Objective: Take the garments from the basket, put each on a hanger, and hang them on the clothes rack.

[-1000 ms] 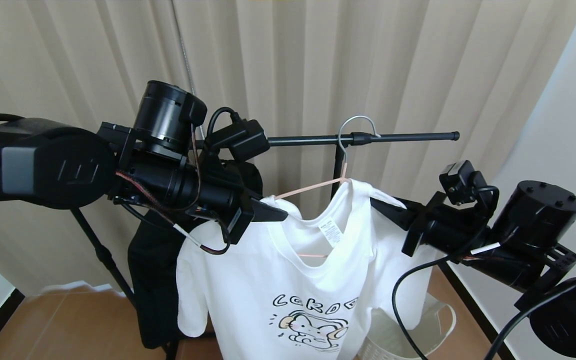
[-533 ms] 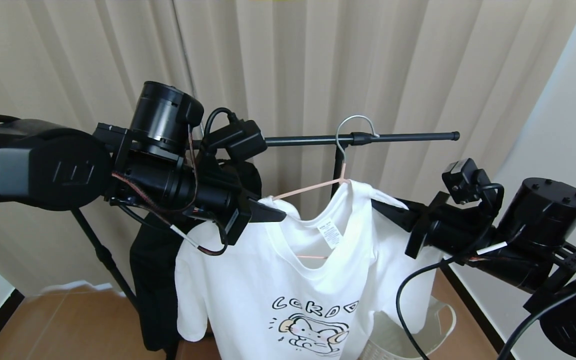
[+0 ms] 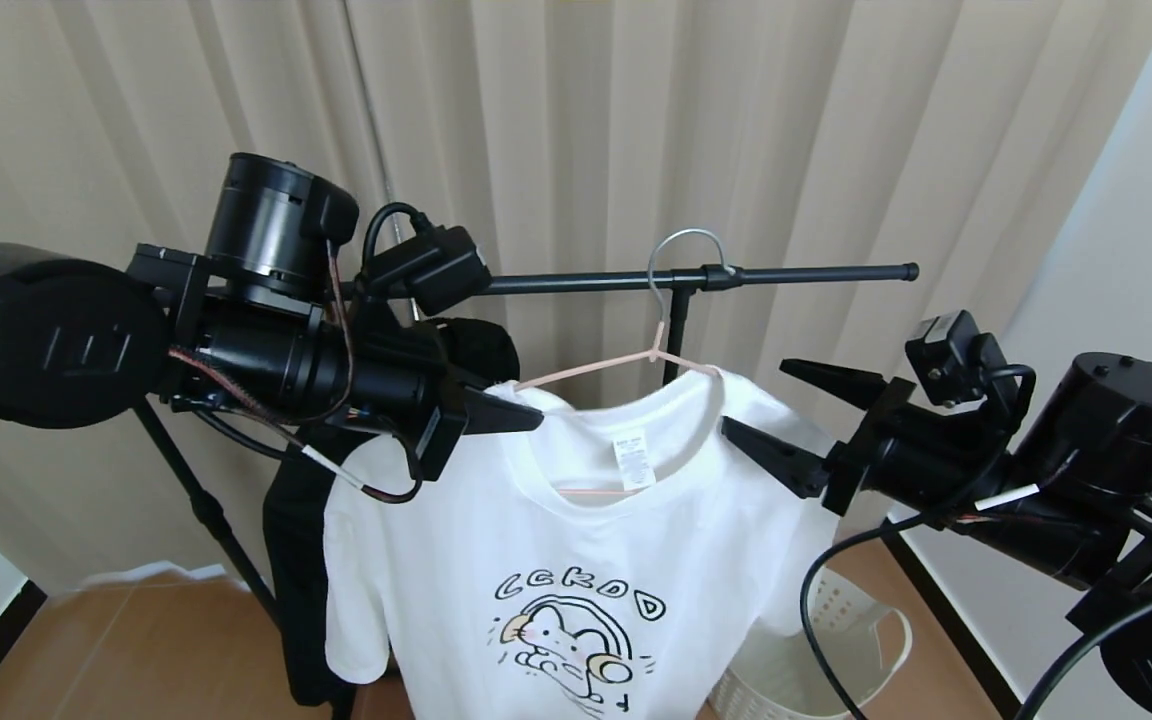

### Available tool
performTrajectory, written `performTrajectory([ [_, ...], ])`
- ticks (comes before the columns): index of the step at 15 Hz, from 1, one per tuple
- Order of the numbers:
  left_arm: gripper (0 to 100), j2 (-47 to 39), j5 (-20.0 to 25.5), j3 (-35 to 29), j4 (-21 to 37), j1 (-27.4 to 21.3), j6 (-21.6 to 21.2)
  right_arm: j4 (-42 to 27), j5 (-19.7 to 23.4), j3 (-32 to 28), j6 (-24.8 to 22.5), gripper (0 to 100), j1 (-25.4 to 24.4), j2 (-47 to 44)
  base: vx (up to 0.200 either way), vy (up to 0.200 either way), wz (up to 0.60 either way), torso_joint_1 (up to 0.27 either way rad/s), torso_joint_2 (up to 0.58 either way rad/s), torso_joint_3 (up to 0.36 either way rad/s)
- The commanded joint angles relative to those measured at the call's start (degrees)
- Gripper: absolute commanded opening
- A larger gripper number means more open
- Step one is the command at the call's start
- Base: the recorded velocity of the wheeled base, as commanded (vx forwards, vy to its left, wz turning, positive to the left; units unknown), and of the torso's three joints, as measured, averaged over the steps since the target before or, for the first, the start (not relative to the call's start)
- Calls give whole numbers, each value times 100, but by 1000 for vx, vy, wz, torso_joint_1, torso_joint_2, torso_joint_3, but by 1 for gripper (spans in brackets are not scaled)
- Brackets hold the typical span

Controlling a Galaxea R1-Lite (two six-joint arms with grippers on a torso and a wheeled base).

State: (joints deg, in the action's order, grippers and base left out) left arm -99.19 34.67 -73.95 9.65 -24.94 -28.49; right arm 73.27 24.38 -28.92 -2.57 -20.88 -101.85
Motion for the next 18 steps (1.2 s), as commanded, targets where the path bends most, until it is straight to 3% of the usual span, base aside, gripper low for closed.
performTrajectory([
  [1,0,199,5,223,-113,95,1,-5,5,0,-6,100,23,-1,0,0,0,0,0,0],
  [6,0,700,5,1216,-957,429,19,-23,5,35,-349,100,172,-28,0,0,0,0,0,0],
  [10,0,1095,5,1831,-1449,631,133,-49,5,132,-1035,100,295,-159,0,0,0,0,0,0],
  [16,0,1473,13,2218,-1510,701,133,-5,-30,149,-1439,100,436,-573,0,0,0,0,0,0],
  [18,0,1508,13,2253,-1510,710,142,-5,-30,176,-1817,100,559,-704,0,0,0,0,0,0],
])
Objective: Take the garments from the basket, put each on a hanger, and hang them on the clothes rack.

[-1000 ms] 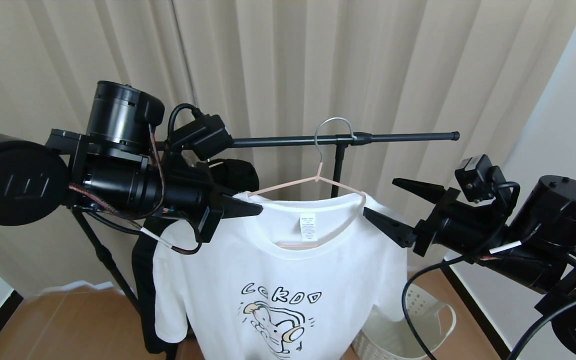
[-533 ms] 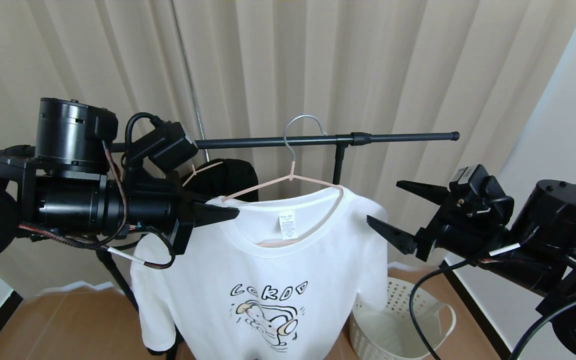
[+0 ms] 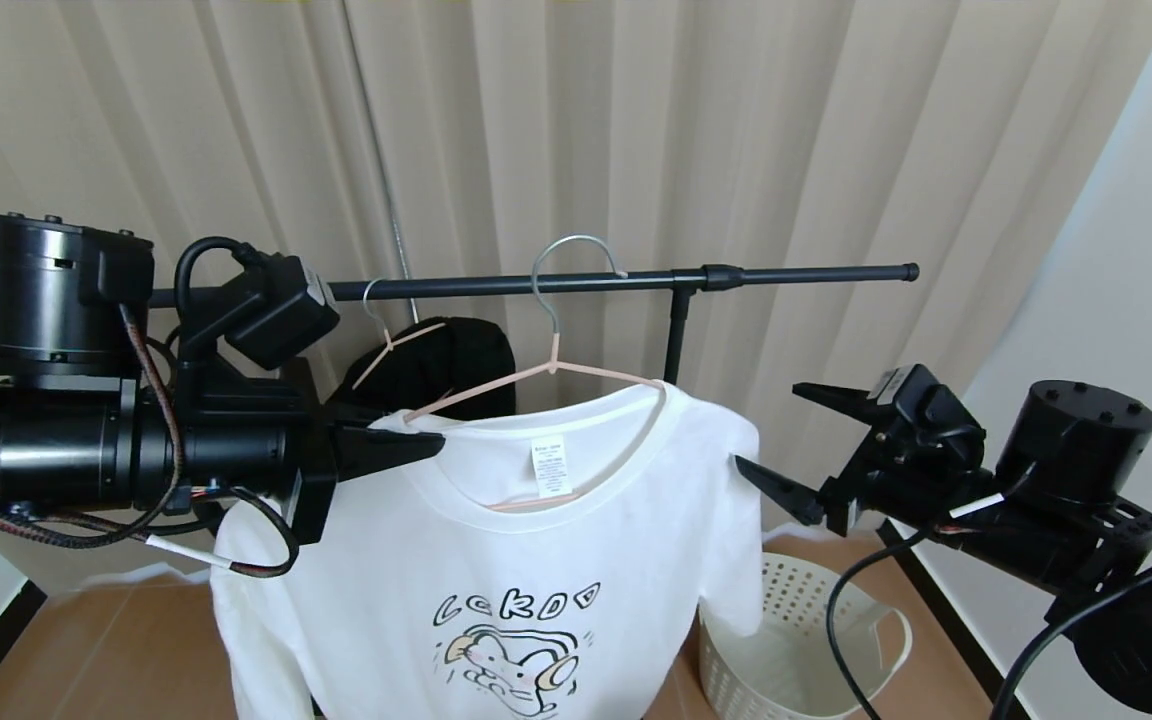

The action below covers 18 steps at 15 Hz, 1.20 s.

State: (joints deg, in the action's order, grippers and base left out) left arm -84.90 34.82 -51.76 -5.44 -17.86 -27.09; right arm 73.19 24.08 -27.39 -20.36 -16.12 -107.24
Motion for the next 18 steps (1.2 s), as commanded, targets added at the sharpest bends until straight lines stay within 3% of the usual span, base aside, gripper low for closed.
performTrajectory([
  [1,0,96,-1,43,-1,37,2,2,9,67,-249,100,109,-236,0,0,0,0,0,0],
  [4,0,149,-1,131,-142,46,72,11,9,164,-504,100,109,-359,0,0,0,0,0,0],
  [7,0,193,-1,377,-643,37,248,20,9,146,-504,100,91,-482,0,0,0,0,0,0],
  [12,0,289,148,448,-660,28,353,37,-175,-64,-478,100,74,-728,0,0,0,0,0,0],
  [13,0,298,166,448,-660,28,362,37,-289,-91,-469,0,65,-816,0,0,0,0,0,0],
  [18,0,307,166,492,-669,46,371,37,-289,-188,-425,0,91,-781,0,0,0,0,0,0],
])
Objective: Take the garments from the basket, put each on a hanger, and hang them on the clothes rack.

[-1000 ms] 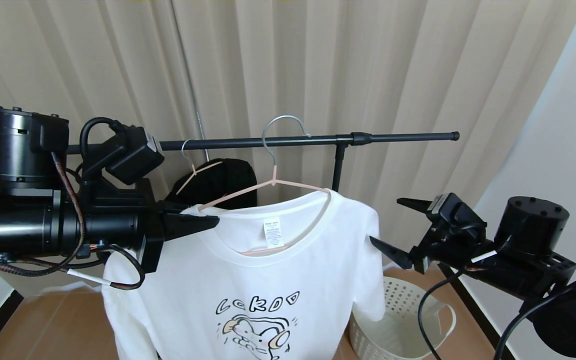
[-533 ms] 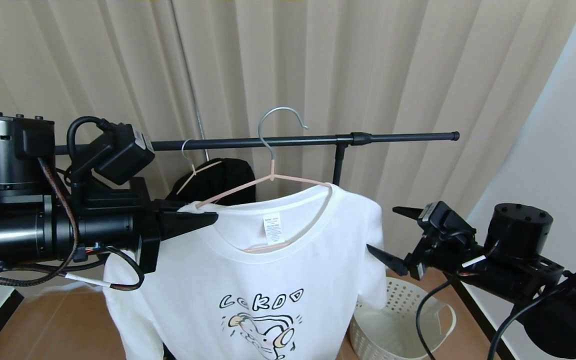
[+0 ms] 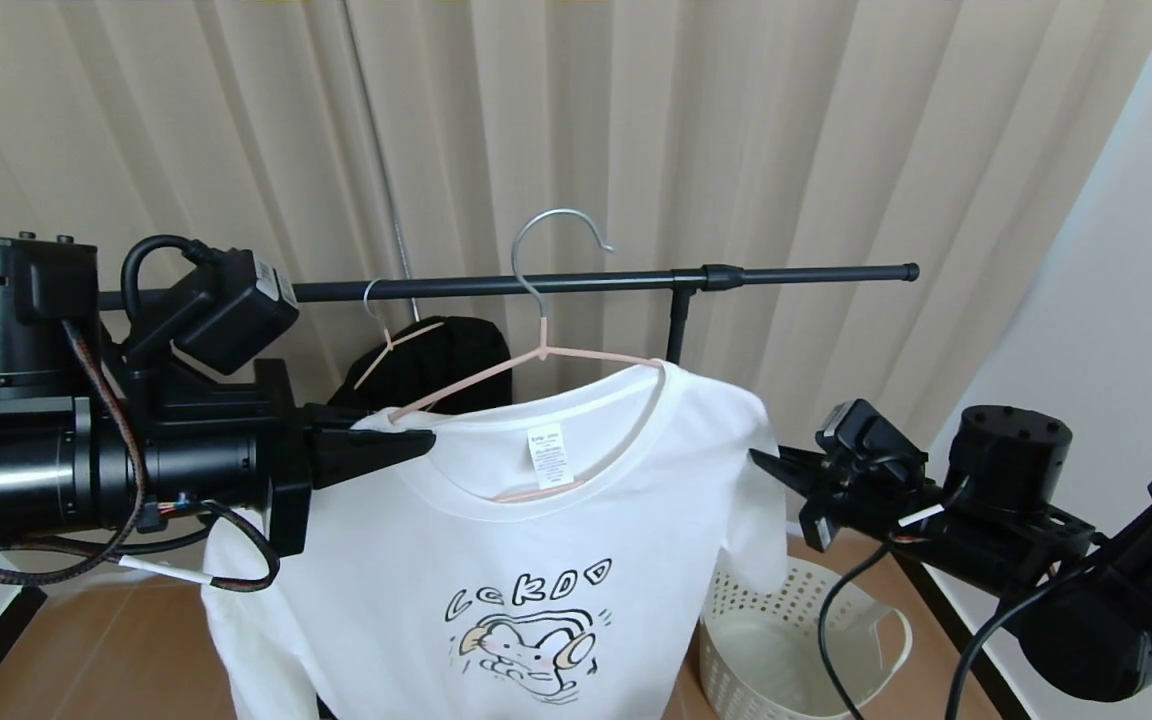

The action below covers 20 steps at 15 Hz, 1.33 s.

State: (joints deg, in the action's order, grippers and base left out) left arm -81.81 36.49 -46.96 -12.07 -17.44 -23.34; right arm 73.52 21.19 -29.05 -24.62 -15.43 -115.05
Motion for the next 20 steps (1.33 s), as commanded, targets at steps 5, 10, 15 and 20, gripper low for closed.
performTrajectory([
  [5,0,51,-1,82,-15,145,-3,-22,-9,-417,441,0,471,-52,0,0,0,0,0,0],
  [10,0,139,16,213,-129,303,32,-66,-9,-584,564,0,647,-140,0,0,0,0,0,0],
  [15,0,245,25,231,-129,461,76,-57,-9,-575,564,0,664,-166,0,0,0,0,0,0],
  [20,0,201,25,249,-129,470,146,-4,-1,-435,555,0,620,-96,0,0,0,0,0,0],
])
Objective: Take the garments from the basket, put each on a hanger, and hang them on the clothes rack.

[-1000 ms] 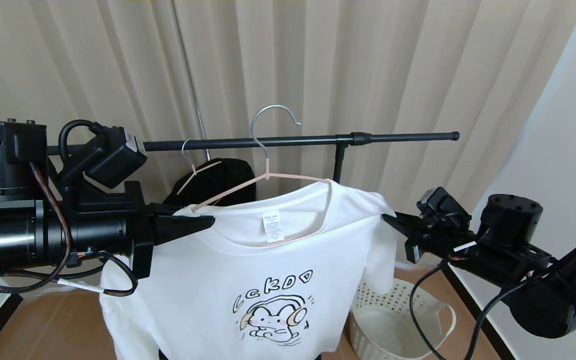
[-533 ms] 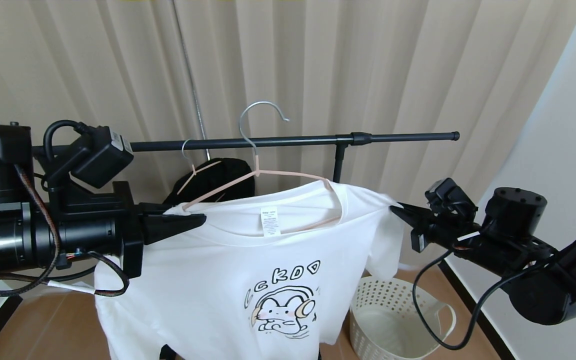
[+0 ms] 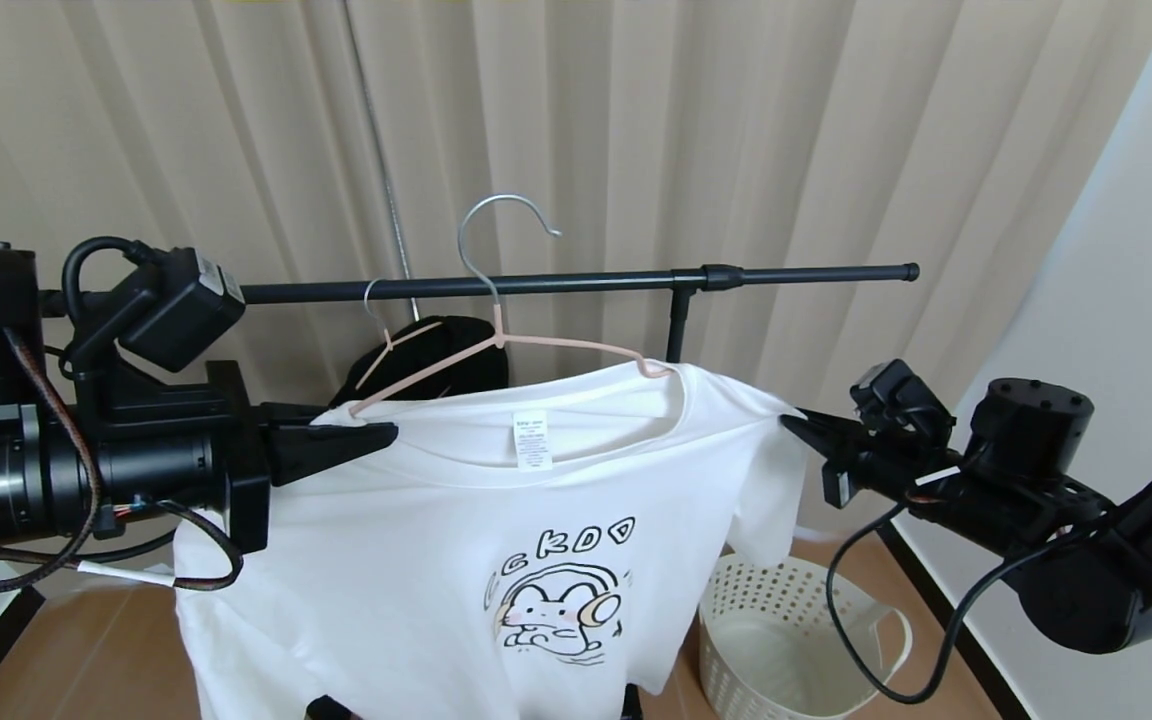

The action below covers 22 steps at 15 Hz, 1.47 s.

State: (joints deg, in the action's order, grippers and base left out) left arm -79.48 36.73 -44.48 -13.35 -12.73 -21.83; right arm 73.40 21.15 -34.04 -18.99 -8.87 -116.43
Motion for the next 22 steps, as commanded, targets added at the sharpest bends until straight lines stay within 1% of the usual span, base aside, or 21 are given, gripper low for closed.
performTrajectory([
  [1,0,-59,1,-8,-10,-2,4,8,3,117,-8,0,-71,59,0,0,0,0,0,0],
  [3,0,-164,-17,1,-142,7,21,8,3,301,-17,0,-220,270,0,0,0,0,0,0],
  [4,0,-208,-26,1,-186,7,118,-10,12,380,-17,0,-299,393,0,0,0,0,0,0],
  [5,0,-208,-26,1,-186,7,118,-10,12,380,-17,0,-299,393,0,0,0,0,0,0],
  [6,0,-243,-26,-16,-291,-2,267,-1,21,530,-17,0,-440,534,0,0,0,0,0,0],
  [7,0,-252,-26,-16,-370,-2,320,-1,38,600,-52,0,-448,604,0,0,0,0,0,0],
  [8,0,-252,-26,-16,-405,-2,338,-1,109,644,-61,100,-448,648,0,0,0,0,0,0],
  [9,0,-252,-26,-16,-405,-2,338,-1,205,714,-131,100,-448,674,0,0,0,0,0,0],
  [11,0,-252,-43,-8,-405,7,417,8,627,872,-386,100,-431,841,0,0,0,0,0,0],
  [13,0,-252,-52,1,-405,25,505,8,715,899,-386,100,-431,973,0,0,0,0,0,0],
  [17,0,-313,-122,19,-405,218,593,8,697,820,-307,100,-448,1061,0,0,0,0,0,0],
  [19,0,-349,-245,27,-397,271,601,-1,697,784,-17,100,-492,1149,0,0,0,0,0,0],
  [20,0,-498,-465,36,-397,280,680,-1,662,723,475,100,-668,1307,0,0,0,0,0,0],
  [22,0,-735,-825,10,-405,262,795,-10,627,661,932,100,-747,1448,0,0,0,0,0,0],
])
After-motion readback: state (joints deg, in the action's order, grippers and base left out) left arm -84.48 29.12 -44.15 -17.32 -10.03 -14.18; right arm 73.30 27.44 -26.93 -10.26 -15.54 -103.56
